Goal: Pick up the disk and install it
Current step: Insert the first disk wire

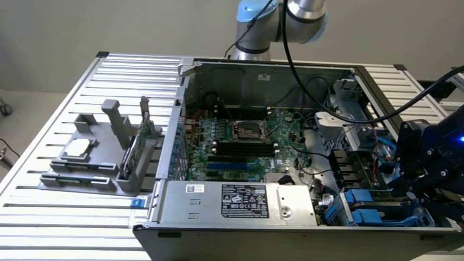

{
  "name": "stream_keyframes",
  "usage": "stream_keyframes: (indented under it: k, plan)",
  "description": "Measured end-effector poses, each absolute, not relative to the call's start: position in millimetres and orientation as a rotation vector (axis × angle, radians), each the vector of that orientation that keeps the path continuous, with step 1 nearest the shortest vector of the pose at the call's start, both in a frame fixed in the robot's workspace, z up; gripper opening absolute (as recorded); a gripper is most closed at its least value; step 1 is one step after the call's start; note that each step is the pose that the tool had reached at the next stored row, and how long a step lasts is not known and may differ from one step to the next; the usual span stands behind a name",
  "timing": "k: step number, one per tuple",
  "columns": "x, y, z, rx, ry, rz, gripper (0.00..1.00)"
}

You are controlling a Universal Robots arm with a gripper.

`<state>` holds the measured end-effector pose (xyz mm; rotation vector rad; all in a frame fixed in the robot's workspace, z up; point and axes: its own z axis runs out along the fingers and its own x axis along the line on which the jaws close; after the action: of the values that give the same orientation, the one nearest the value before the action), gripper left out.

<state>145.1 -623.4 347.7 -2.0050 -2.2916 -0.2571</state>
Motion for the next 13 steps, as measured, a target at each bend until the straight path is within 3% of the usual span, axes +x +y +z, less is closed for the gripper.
stream_keyframes:
  k: [13]
  plan:
    - [145.1,-623.4,347.7,-2.005,-2.292,-0.257,0.18]
